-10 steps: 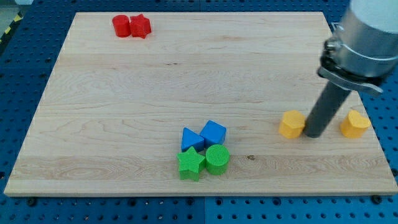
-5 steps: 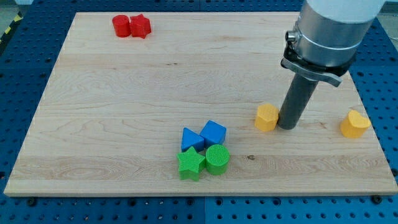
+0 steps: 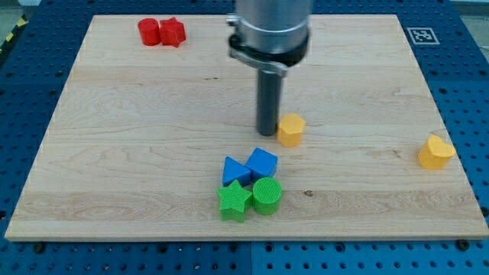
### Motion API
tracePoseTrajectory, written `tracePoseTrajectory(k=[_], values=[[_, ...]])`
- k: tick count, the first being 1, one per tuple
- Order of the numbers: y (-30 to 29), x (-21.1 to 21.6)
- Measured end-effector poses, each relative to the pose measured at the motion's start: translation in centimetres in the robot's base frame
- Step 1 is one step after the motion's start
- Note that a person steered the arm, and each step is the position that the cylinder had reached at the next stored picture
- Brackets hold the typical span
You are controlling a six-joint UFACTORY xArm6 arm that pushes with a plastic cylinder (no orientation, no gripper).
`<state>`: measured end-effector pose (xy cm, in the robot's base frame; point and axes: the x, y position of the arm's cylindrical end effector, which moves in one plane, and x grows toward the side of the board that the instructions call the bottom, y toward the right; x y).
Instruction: Move the hexagon towards the center of the board
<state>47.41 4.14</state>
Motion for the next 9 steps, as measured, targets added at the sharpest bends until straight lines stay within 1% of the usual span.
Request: tracePoseTrajectory(k=[1,2,3,4,5,6,7,8,9], values=[[-0.2,1.8],[1.0,3.5],[5.0,3.7],[7.2,2.8],[4.6,0.9],[-0.5,0.3],[-2.1,-3.4],[-1.2,-4.3],[0.3,-4.3]])
